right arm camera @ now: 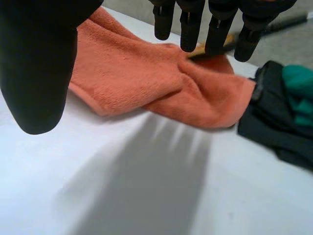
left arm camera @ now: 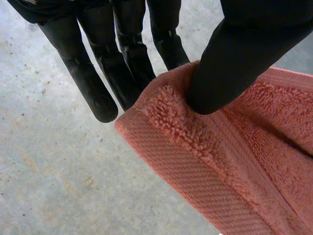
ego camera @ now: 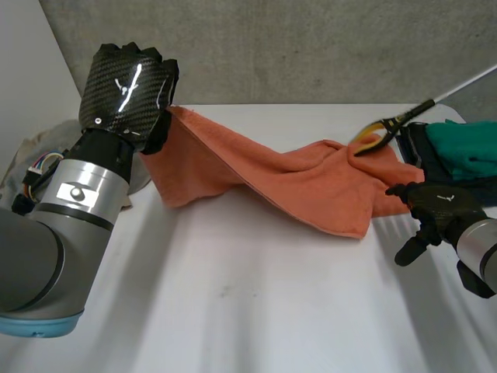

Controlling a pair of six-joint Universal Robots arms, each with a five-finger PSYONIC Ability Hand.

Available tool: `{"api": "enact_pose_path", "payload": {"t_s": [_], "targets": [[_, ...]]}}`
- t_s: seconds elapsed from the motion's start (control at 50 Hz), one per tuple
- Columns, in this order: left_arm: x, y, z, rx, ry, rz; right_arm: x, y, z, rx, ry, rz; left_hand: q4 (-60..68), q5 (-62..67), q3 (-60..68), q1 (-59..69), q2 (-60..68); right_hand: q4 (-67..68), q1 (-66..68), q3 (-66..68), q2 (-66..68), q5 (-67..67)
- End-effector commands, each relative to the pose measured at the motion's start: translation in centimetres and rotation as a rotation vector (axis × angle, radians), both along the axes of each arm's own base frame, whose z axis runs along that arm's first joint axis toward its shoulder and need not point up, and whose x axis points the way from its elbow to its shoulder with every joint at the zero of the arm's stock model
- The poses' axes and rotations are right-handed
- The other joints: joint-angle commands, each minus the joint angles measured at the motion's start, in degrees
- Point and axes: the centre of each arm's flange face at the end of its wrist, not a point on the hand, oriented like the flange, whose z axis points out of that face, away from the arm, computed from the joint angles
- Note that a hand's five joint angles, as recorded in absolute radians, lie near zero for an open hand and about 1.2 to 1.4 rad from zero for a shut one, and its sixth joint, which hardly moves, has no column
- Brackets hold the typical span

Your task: Fold the laundry.

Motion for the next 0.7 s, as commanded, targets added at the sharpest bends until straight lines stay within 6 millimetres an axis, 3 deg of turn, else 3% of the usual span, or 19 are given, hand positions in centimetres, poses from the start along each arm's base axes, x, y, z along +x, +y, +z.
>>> {"api": "enact_pose_path", "payload": {"t_s": [0.02, 0.12, 0.22, 0.3, 0.36, 0.4, 0.46, 0.5, 0.52, 0.54, 0.58, 0.66, 0.68, 0.7], "targets": [[0.1, 0.4, 0.4, -0.001, 0.001, -0.004, 0.3, 0.0, 0.1, 0.002, -0.027, 0.037, 11.1, 14.1, 11.6, 13.1, 11.1, 3.9, 5.2, 3.7, 3.8, 3.0], [0.0, 1.1, 0.8, -0.003, 0.004, -0.016, 0.5, -0.4, 0.0, -0.002, -0.04, 0.037, 11.1, 14.1, 11.6, 13.1, 11.1, 3.7, 5.1, 3.5, 3.7, 2.8], [-0.2, 1.6, 1.4, -0.015, 0.014, -0.031, 1.5, -3.0, -0.9, -0.023, -0.084, 0.027, 11.1, 14.1, 11.6, 13.1, 11.1, 3.0, 4.4, 2.8, 3.0, 2.2], [-0.6, 2.2, 1.9, -0.029, 0.022, -0.051, 6.2, -3.4, -2.2, -0.009, -0.159, 0.129, 11.1, 14.1, 11.6, 13.1, 11.1, 3.2, 4.5, 3.0, 3.2, 2.3], [-0.8, 2.7, 2.4, -0.039, 0.032, -0.063, 8.1, -4.1, -2.6, -0.023, -0.164, 0.159, 11.1, 14.1, 11.6, 13.1, 11.1, 3.5, 4.9, 3.3, 3.5, 2.7], [-0.8, 3.1, 2.8, -0.052, 0.039, -0.069, 9.4, -4.8, -4.5, 0.001, -0.145, 0.16, 11.1, 14.1, 11.6, 13.1, 11.1, 5.4, 6.7, 5.2, 5.3, 4.5], [-0.7, 3.3, 3.5, -0.07, 0.049, -0.071, 9.8, -5.8, -6.6, 0.021, -0.084, 0.097, 11.1, 14.1, 11.6, 13.1, 11.1, 12.9, 14.3, 12.7, 12.9, 12.0], [-0.6, 3.4, 4.3, -0.091, 0.062, -0.068, 9.8, -6.1, -6.5, -0.003, -0.038, 0.065, 11.1, 14.1, 11.6, 13.1, 11.1, 31.2, 32.5, 31.0, 31.1, 30.3], [-0.5, 3.4, 4.4, -0.095, 0.065, -0.065, 9.8, -6.2, -6.1, -0.035, 0.007, 0.033, 11.1, 14.1, 11.6, 13.1, 11.1, 56.4, 57.8, 56.2, 56.4, 55.6], [-0.5, 3.3, 4.6, -0.1, 0.068, -0.064, 9.5, -6.4, -5.8, -0.056, 0.025, 0.014, 11.1, 14.1, 11.6, 13.1, 11.1, 65.1, 66.5, 64.9, 65.1, 64.2], [-0.4, 3.3, 5.1, -0.109, 0.073, -0.059, 9.2, -6.8, -5.3, -0.097, 0.043, -0.014, 11.1, 14.1, 11.6, 13.1, 11.1, 65.2, 66.6, 65.0, 65.2, 64.3], [-0.2, 3.2, 6.1, -0.129, 0.088, -0.051, 8.9, -6.7, -2.4, -0.21, 0.046, -0.007, 11.1, 14.1, 11.6, 13.1, 11.1, 65.2, 66.6, 65.0, 65.2, 64.3], [-0.2, 3.2, 6.4, -0.134, 0.091, -0.048, 8.6, -5.9, 0.3, -0.272, 0.034, 0.003, 11.1, 14.1, 11.6, 13.1, 11.1, 65.2, 66.6, 65.0, 65.2, 64.3], [-0.1, 3.3, 6.6, -0.14, 0.094, -0.048, 8.6, -5.7, 1.0, -0.287, 0.033, 0.009, 11.1, 14.1, 11.6, 13.1, 11.1, 65.2, 66.6, 65.0, 65.2, 64.3]]}}
